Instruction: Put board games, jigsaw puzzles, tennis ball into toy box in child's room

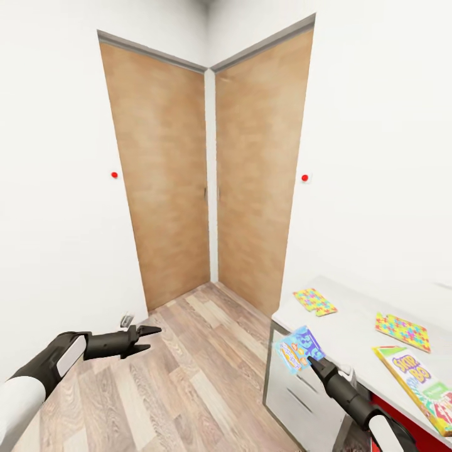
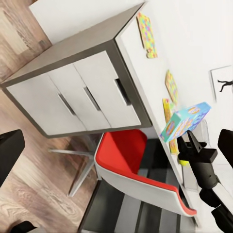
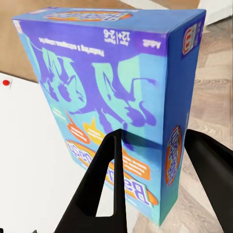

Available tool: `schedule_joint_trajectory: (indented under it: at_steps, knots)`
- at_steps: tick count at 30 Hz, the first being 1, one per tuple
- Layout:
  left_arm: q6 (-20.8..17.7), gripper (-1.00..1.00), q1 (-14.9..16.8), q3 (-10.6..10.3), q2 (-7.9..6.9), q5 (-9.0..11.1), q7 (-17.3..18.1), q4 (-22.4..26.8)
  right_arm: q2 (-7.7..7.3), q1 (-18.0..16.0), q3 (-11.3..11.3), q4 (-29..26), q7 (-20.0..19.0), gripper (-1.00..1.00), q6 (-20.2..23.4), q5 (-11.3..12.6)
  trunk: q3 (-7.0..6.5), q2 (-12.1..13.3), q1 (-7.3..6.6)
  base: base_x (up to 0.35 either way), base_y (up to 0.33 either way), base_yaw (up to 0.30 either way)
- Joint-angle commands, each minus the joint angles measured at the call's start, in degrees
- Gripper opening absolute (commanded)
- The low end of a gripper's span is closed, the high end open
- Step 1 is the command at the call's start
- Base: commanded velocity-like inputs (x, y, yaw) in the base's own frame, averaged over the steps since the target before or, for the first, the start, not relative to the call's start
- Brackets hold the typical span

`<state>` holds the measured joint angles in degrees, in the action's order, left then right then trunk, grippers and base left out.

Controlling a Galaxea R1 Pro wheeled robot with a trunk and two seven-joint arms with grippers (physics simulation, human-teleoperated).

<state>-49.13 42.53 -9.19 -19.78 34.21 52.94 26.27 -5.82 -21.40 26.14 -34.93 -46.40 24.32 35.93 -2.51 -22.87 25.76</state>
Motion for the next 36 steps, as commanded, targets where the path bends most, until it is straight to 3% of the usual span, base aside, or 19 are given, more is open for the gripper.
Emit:
schedule_joint_trajectory:
  at_steps: [1,9,17,36]
  knots:
    - [-0.27,1.0,0.01,-0.28,-0.08,0.33,0.06,0.01,0.02,-0.05,0.14,0.04,-0.09,-1.0,0.46,0.47,0.02,-0.05,0.02,0.0,0.0,-0.278]
    - [-0.28,1.0,0.01,-0.29,-0.18,0.33,0.06,0.01,0.02,-0.05,0.14,0.04,-0.09,-1.0,0.29,0.5,0.02,-0.05,0.02,0.0,0.0,-0.263]
    - [-0.27,1.0,0.01,-0.3,-0.25,0.33,0.12,0.01,0.09,-0.05,0.14,-0.03,-0.12,-1.0,0.41,0.58,0.06,-0.05,0.02,0.0,0.0,-0.069]
    - [-0.27,1.0,0.01,-0.3,-0.4,0.35,0.23,0.01,-0.05,-0.05,0.15,-0.14,-0.39,-1.0,0.59,0.61,1.15,-0.05,0.02,0.0,0.0,-0.176]
